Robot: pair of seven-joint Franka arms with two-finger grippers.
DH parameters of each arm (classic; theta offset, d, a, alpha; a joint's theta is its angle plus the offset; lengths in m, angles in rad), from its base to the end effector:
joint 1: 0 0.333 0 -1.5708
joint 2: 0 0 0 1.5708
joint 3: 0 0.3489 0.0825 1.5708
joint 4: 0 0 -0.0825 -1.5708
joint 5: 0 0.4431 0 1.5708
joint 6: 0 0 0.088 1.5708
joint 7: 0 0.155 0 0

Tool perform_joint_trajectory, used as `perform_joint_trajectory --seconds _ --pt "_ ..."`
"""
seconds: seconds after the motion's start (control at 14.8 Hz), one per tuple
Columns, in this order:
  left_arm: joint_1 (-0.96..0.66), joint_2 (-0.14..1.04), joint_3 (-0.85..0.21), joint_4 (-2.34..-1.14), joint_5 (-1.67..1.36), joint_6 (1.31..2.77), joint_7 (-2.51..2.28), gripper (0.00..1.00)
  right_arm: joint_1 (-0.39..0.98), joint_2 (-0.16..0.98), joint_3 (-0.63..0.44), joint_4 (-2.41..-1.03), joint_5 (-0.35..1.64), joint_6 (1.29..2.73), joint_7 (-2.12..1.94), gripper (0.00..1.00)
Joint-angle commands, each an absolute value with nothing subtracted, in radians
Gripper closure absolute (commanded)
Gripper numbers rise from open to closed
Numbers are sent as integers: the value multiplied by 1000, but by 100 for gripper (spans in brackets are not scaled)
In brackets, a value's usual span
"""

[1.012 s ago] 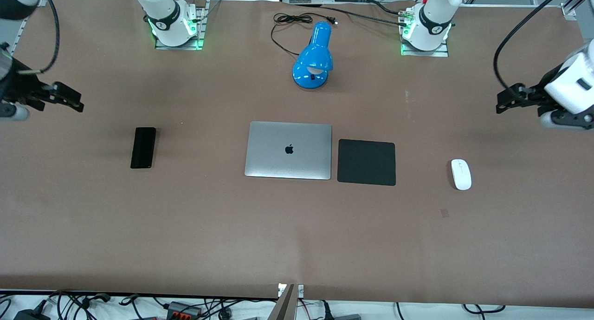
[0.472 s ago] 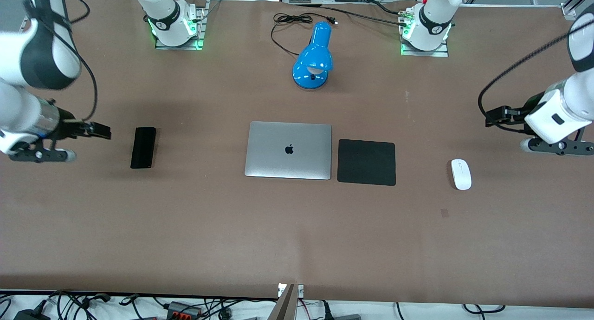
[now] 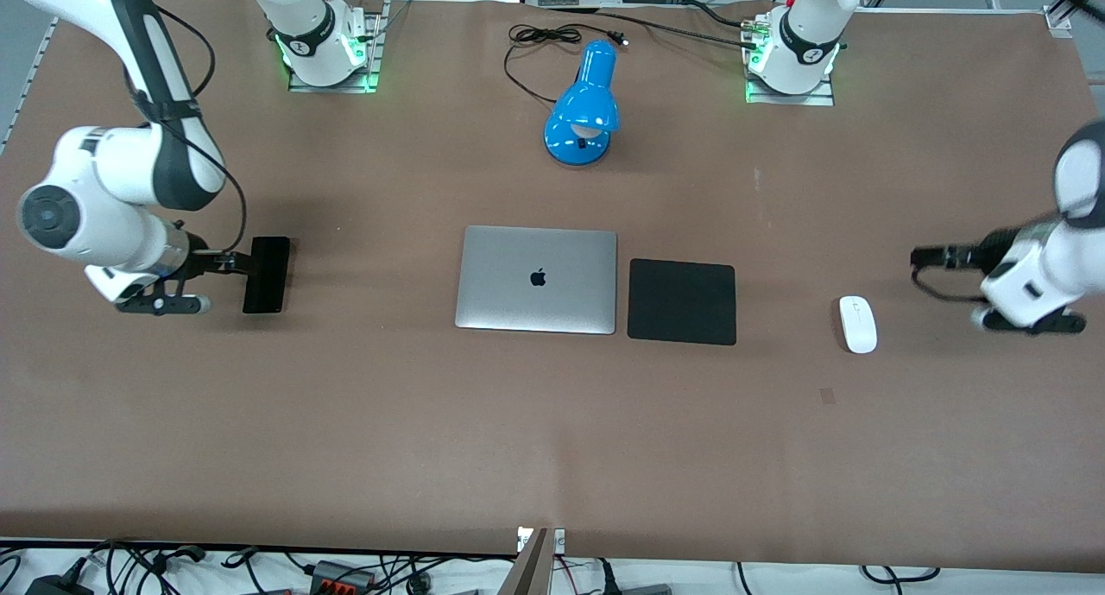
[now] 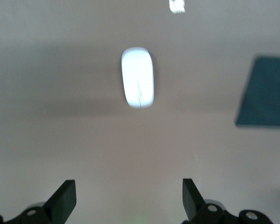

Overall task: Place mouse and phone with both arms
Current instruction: 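Lower the right gripper to the black phone while the left gripper reaches the mouse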

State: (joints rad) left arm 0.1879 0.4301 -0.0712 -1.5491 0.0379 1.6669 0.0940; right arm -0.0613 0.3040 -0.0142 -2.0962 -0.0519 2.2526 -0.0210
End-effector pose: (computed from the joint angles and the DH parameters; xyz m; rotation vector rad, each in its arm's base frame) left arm 0.6901 0.0913 0.3415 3.0779 0.0230 -0.4811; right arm 0.6056 -0.0493 0.2040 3.0979 -0.0286 -0.2320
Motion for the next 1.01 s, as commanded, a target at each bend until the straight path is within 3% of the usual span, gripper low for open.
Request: perform_joint_trajectory --seconds 0.0,0.27,0.47,0.94 --pt "210 520 -75 -1627 54 1901 115 0 -81 340 -6 -2186 -64 2391 -31 0" --pt "212 477 -75 -1892 55 2297 123 0 -78 416 -5 -2181 -57 2470 -20 0" --pt "209 477 -75 -2023 55 2556 120 0 -80 448 -3 -2181 -51 2496 -20 0" --pt "201 526 -87 -2094 55 2743 115 0 -80 469 -2 -2178 -49 2496 -18 0"
